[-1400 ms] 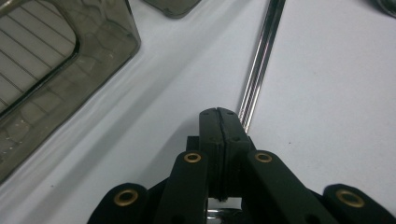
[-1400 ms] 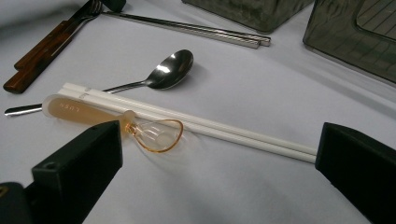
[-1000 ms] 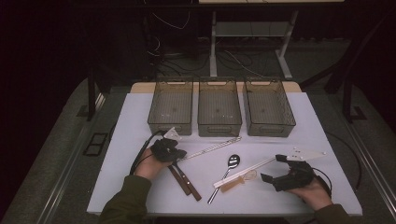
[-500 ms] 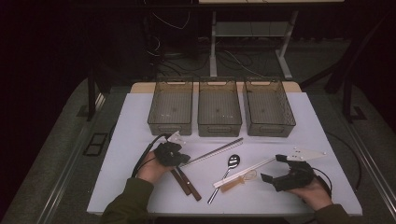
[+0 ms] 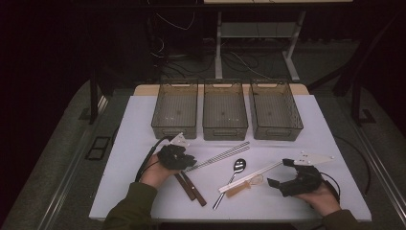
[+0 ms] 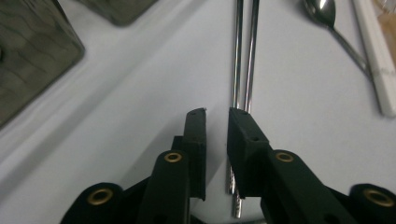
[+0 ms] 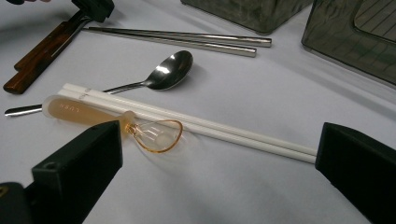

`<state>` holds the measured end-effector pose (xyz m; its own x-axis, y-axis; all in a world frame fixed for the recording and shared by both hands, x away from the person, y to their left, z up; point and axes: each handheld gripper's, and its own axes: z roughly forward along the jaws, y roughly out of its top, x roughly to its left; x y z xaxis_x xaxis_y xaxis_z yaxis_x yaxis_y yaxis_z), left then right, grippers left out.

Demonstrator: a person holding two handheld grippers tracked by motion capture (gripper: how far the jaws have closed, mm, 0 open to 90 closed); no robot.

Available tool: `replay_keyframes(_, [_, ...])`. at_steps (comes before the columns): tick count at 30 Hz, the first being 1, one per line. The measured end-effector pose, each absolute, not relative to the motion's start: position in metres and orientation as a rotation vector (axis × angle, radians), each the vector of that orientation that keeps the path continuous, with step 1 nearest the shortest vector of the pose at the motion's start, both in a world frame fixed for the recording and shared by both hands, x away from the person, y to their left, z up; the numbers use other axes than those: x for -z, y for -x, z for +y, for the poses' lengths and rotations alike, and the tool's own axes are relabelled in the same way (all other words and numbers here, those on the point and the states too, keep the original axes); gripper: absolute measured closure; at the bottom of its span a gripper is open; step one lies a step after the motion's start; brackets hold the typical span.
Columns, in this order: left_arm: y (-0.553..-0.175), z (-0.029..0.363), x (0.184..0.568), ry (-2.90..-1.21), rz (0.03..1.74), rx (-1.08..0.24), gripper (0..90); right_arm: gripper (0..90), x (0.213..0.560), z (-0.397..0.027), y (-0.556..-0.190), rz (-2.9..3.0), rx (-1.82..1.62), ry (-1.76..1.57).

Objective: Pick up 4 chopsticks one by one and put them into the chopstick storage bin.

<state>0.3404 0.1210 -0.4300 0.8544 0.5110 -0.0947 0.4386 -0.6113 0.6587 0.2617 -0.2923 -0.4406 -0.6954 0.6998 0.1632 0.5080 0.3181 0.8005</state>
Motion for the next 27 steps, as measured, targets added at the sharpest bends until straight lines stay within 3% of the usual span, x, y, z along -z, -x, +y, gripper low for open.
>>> replay_keyframes(6, [-0.338, 0.108, 0.423, -2.247, 0.696, -0.095, 62.5, 0.8, 0.441, -0.292, -0.262, 2.372, -1.314, -1.103])
replay_keyframes(12, [-0.336, 0.083, 0.425, -2.262, 0.643, -0.091, 60.2, 0.8, 0.441, -0.292, -0.262, 2.375, -1.335, -1.108])
replay_keyframes(17, [-0.336, 0.069, 0.426, -2.291, 0.592, -0.106, 52.0, 0.8, 0.443, -0.293, -0.257, 2.369, -1.379, -1.119])
replay_keyframes(22, [-0.340, 0.060, 0.426, -2.286, 0.579, -0.138, 51.5, 0.8, 0.447, -0.296, -0.257, 2.368, -1.406, -1.132])
replay_keyframes(27, [-0.343, 0.049, 0.428, -2.273, 0.561, -0.152, 58.3, 0.8, 0.448, -0.285, -0.262, 2.402, -1.385, -1.065])
